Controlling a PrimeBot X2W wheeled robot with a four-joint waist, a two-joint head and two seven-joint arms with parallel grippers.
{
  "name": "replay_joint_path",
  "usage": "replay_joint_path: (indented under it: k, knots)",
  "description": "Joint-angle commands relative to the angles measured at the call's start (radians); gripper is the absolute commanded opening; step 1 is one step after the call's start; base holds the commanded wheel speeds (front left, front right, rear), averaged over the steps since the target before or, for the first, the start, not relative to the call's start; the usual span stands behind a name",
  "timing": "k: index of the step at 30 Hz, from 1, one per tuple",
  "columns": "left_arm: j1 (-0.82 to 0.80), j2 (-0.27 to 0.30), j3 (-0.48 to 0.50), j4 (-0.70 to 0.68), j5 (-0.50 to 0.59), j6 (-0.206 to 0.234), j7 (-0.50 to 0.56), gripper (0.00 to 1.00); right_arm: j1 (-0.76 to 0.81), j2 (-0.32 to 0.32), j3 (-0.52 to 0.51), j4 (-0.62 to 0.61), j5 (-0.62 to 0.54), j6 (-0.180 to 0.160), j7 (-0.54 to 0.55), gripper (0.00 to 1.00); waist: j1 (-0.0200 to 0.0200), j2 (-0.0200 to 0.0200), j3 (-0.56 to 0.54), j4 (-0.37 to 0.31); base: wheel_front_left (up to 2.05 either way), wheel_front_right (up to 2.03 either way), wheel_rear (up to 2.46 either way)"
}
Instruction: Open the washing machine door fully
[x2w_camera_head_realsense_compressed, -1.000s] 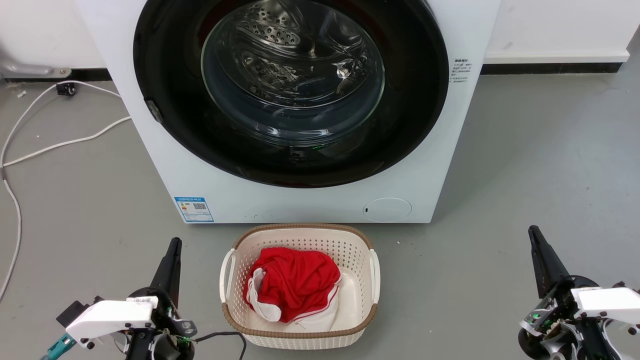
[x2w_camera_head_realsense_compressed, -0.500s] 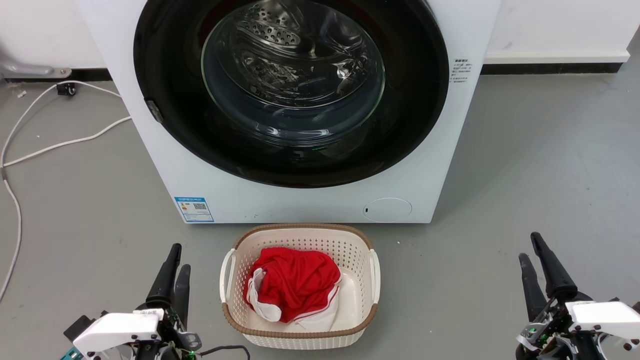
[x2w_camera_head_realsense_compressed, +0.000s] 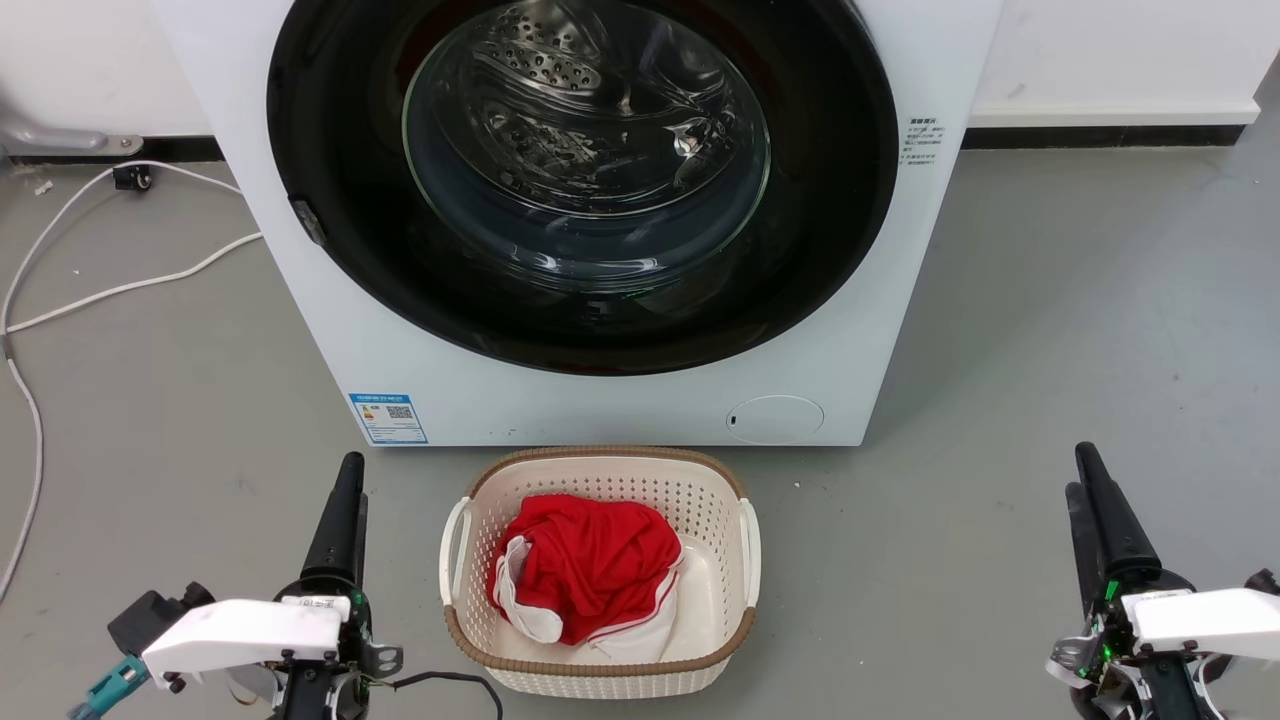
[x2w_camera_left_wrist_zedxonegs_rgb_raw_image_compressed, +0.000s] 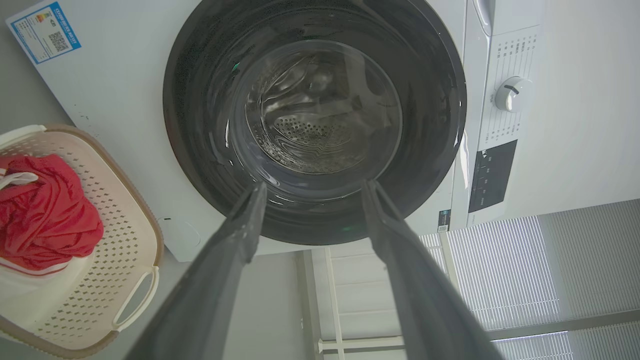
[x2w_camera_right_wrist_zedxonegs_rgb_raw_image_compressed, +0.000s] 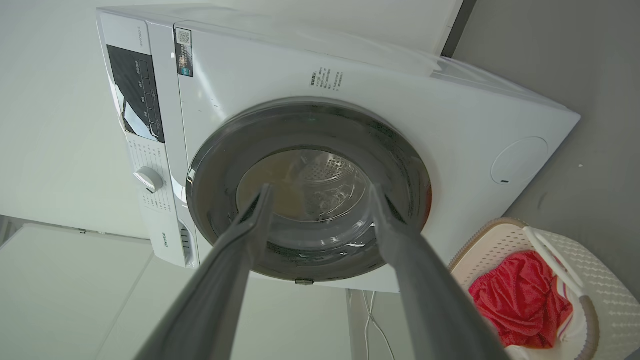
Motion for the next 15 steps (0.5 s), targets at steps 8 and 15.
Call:
replay_joint_path:
  k: [8,15]
  knots:
    - [-0.028,0.004,-0.012,-0.067,0.219,-0.002,-0.039,1.00,0.000,0.000,0.011,-0.076,-0.263,0.000,-0.036,1.00,-0.0001,0.0000,0.000,-0.001,0.00,0.00,0.00]
    - [-0.021,0.003,-0.028,-0.085,0.383,0.004,-0.066,1.00,0.018,0.001,0.029,-0.097,-0.475,0.000,-0.063,1.00,-0.0001,0.0000,-0.001,-0.001,0.00,0.00,0.00]
